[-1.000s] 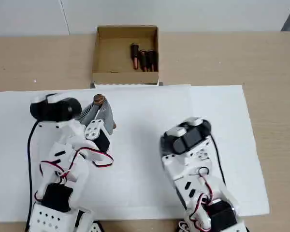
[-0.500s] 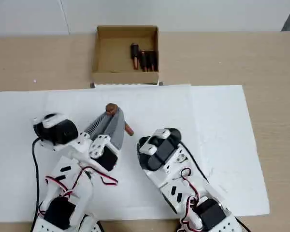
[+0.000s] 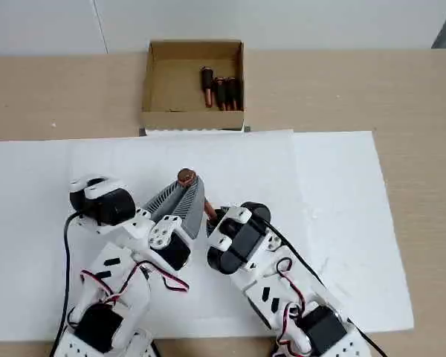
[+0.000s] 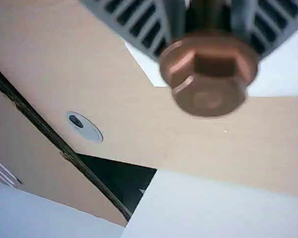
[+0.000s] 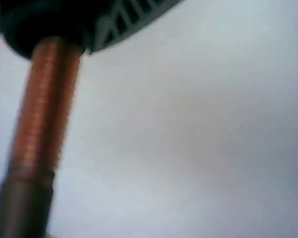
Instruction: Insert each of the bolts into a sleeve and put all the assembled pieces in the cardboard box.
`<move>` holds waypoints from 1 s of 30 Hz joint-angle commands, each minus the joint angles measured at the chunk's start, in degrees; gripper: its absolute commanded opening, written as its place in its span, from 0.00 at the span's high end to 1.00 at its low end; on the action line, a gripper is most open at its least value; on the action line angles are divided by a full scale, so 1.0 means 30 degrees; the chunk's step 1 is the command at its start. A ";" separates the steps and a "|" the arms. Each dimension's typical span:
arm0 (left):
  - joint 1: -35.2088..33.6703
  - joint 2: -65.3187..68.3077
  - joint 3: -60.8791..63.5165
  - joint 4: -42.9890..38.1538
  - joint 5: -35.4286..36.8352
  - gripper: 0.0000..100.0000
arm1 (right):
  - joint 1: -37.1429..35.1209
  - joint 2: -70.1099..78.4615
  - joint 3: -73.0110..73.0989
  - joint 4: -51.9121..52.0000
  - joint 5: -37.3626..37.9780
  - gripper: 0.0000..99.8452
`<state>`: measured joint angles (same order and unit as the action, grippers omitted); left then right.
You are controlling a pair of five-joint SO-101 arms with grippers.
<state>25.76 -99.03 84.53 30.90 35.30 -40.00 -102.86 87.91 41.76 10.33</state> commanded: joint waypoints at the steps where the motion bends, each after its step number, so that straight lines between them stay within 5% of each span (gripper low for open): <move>1: 0.0117 -0.0264 0.0308 -0.0527 0.0147 1.00 | -0.0220 -0.0132 -0.0381 -0.0454 0.0205 1.00; 12: 0.0147 -0.0264 0.0923 -0.0322 0.0879 1.00 | -0.0220 -0.0132 -0.0586 -0.0454 0.0234 1.00; 23: 0.2315 -0.0293 0.0806 0.2901 0.0850 1.00 | -0.0132 -0.0132 -0.0879 -0.0454 0.0234 1.00; 30: 0.1758 -0.0293 0.0806 0.3663 -0.1582 0.97 | -0.0132 -0.0132 -0.0879 -0.0454 0.0234 1.00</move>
<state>32.35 -99.30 87.43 41.54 33.54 -40.26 -102.68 88.00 41.76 10.42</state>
